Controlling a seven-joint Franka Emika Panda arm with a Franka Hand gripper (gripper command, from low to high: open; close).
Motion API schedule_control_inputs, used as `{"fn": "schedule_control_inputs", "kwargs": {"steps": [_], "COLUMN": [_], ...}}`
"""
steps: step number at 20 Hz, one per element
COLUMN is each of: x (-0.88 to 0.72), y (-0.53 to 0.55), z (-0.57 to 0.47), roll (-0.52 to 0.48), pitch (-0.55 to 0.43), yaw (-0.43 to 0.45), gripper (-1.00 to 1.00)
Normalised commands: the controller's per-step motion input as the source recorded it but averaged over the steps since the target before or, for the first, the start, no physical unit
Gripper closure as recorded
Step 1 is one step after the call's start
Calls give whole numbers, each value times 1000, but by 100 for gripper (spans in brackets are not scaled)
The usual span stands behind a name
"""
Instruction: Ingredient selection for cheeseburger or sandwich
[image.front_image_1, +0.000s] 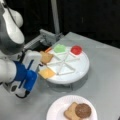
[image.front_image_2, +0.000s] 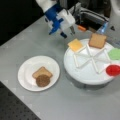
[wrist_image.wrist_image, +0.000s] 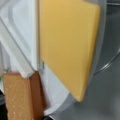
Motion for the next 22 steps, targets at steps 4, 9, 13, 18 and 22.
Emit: {"fn": "schedule_control_inputs", "kwargs": {"steps": [4, 9, 13, 18, 22], "x": [86, 68, 55, 48, 59], "y": [-27, 1, 28, 16, 34], "z": [-94, -98, -99, -99, -104], "roll": [312, 273, 233, 219, 201], "pitch": [-41, -69, -78, -78, -94], "yaw": [16, 5, -13, -29, -38], "gripper": [-100, -100, -100, -100, -100]}}
